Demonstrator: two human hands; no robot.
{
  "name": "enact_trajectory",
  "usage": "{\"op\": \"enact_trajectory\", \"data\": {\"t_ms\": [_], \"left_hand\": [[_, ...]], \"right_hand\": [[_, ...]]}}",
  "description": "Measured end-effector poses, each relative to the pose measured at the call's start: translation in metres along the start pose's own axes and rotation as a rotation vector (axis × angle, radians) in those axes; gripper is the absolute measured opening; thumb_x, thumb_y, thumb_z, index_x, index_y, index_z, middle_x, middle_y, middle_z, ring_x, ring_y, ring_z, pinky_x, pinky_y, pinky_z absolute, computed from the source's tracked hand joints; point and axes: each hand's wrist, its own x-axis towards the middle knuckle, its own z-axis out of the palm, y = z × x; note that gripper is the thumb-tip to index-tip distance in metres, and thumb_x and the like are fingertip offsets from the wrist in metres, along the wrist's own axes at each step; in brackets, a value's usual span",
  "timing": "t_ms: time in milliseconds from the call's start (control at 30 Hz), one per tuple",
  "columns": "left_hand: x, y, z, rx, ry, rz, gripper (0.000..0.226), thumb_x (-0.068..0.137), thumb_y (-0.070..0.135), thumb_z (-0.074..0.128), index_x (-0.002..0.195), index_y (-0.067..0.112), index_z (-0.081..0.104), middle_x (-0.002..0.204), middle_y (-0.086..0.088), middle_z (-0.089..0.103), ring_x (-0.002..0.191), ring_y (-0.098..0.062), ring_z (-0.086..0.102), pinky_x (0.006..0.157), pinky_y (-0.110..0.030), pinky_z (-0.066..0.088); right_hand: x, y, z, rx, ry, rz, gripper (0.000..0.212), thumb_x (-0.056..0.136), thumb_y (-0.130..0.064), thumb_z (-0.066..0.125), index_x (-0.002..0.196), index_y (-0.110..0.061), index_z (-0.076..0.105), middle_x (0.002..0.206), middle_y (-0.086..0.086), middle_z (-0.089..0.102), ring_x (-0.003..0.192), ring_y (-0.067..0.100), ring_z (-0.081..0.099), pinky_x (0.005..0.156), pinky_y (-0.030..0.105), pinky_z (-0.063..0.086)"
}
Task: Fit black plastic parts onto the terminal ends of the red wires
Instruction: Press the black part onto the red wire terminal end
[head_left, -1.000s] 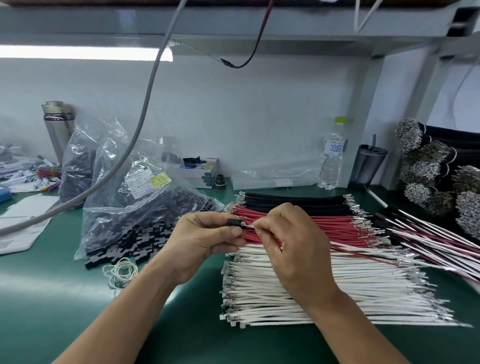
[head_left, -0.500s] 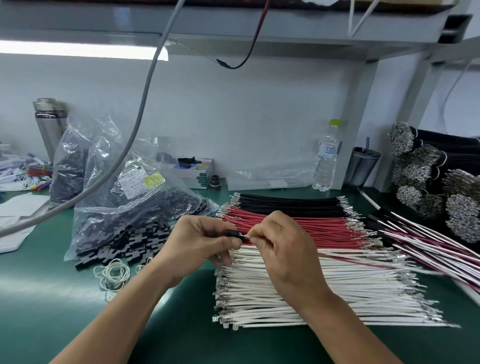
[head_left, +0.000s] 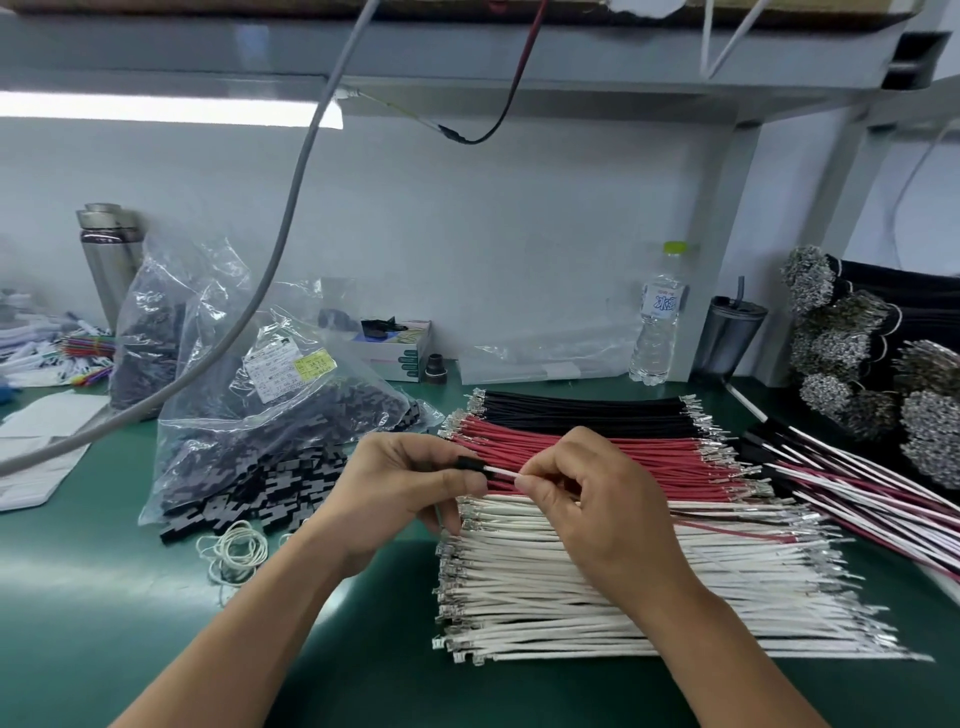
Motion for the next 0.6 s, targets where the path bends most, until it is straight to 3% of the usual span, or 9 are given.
{"op": "enact_trajectory", "data": {"t_ms": [133, 300, 433, 533, 600], "left_hand": [[-0.002, -0.002, -0.002, 0.006, -0.024, -0.01, 0.028, 0.066, 0.024, 0.089, 0.088, 0.008, 0.082, 0.076, -0.017, 0.076, 0.048, -0.019, 0.065, 0.051, -0.027, 0.056], [-0.002, -0.002, -0.001, 0.044, -0.053, 0.001, 0.024, 0.071, 0.022, 0.088, 0.086, 0.005, 0.081, 0.076, -0.02, 0.075, 0.048, -0.021, 0.065, 0.049, -0.027, 0.054], [-0.002, -0.003, 0.001, 0.021, 0.006, 0.053, 0.023, 0.07, 0.022, 0.087, 0.087, 0.008, 0.082, 0.075, -0.018, 0.075, 0.044, -0.02, 0.06, 0.044, -0.025, 0.045], [0.002, -0.001, 0.0, -0.093, 0.054, 0.092, 0.024, 0.07, 0.017, 0.084, 0.09, 0.005, 0.082, 0.079, -0.022, 0.075, 0.045, -0.02, 0.058, 0.045, -0.025, 0.049], [0.003, -0.002, -0.005, -0.201, 0.113, 0.076, 0.025, 0.072, 0.014, 0.08, 0.094, 0.002, 0.08, 0.08, -0.02, 0.076, 0.044, -0.019, 0.057, 0.045, -0.023, 0.049]], "right_hand": [[0.0, -0.003, 0.006, -0.034, 0.023, -0.047, 0.012, 0.094, -0.028, 0.067, 0.085, -0.021, 0.067, 0.083, -0.015, 0.052, 0.075, 0.006, 0.051, 0.065, 0.027, 0.045], [-0.002, -0.004, 0.012, -0.064, 0.04, -0.09, 0.014, 0.096, -0.026, 0.067, 0.084, -0.02, 0.063, 0.083, -0.014, 0.048, 0.074, 0.005, 0.046, 0.065, 0.021, 0.038], [0.001, -0.004, 0.007, -0.116, 0.08, -0.089, 0.017, 0.098, -0.035, 0.062, 0.086, -0.023, 0.065, 0.085, -0.016, 0.051, 0.075, 0.003, 0.049, 0.063, 0.021, 0.04], [0.006, -0.008, -0.005, -0.208, 0.138, -0.117, 0.02, 0.099, -0.042, 0.055, 0.093, -0.026, 0.066, 0.09, -0.016, 0.056, 0.082, 0.005, 0.051, 0.065, 0.023, 0.043], [0.006, -0.007, -0.011, -0.27, 0.079, -0.116, 0.027, 0.1, -0.048, 0.049, 0.11, -0.028, 0.065, 0.102, -0.015, 0.059, 0.091, 0.007, 0.053, 0.072, 0.025, 0.046]]}}
